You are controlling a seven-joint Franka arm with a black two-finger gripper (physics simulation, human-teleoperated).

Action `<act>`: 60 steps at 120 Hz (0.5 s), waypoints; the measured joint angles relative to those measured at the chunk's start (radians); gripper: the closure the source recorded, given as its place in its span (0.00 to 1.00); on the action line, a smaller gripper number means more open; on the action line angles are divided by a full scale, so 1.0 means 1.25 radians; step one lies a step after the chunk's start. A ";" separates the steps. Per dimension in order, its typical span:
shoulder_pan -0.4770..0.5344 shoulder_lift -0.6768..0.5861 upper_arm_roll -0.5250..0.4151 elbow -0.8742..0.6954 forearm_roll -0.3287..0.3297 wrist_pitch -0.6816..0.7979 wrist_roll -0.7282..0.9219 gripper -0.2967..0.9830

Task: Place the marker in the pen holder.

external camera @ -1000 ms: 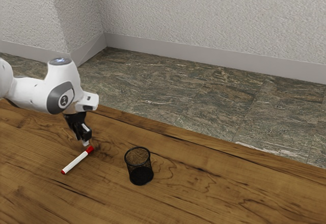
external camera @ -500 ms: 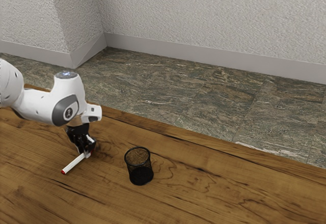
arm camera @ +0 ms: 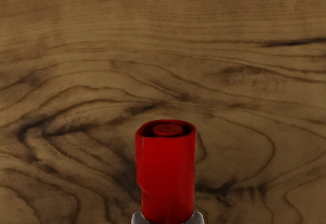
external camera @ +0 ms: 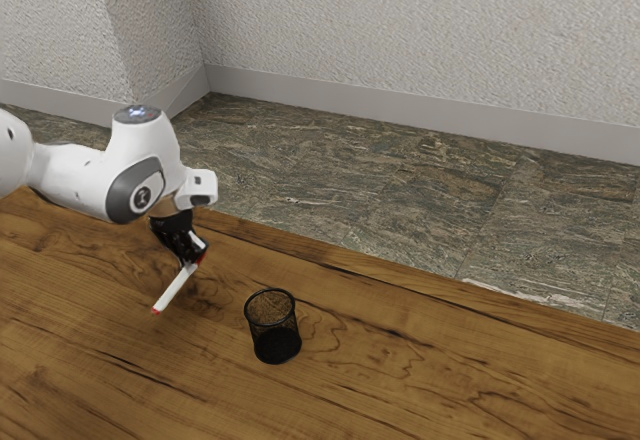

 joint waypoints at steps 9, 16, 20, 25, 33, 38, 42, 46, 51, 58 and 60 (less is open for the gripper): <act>-0.064 -0.079 0.001 -0.004 0.003 0.004 -0.008 0.84; -0.117 -0.156 -0.001 -0.033 0.005 0.022 -0.014 0.84; -0.148 -0.190 -0.001 -0.049 0.009 0.038 -0.017 0.84; -0.177 -0.218 -0.001 -0.059 0.015 0.059 -0.021 0.85; -0.194 -0.231 -0.001 -0.065 0.021 0.093 -0.027 0.85; -0.202 -0.231 -0.001 -0.066 0.022 0.113 -0.030 0.85; -0.208 -0.232 -0.001 -0.067 0.022 0.126 -0.033 0.85; -0.218 -0.233 -0.001 -0.068 0.020 0.139 -0.035 0.85; -0.229 -0.227 -0.001 -0.068 0.018 0.156 -0.039 0.85; -0.243 -0.210 -0.001 -0.068 0.013 0.180 -0.043 0.85; -0.248 -0.203 -0.001 -0.068 0.011 0.187 -0.044 0.85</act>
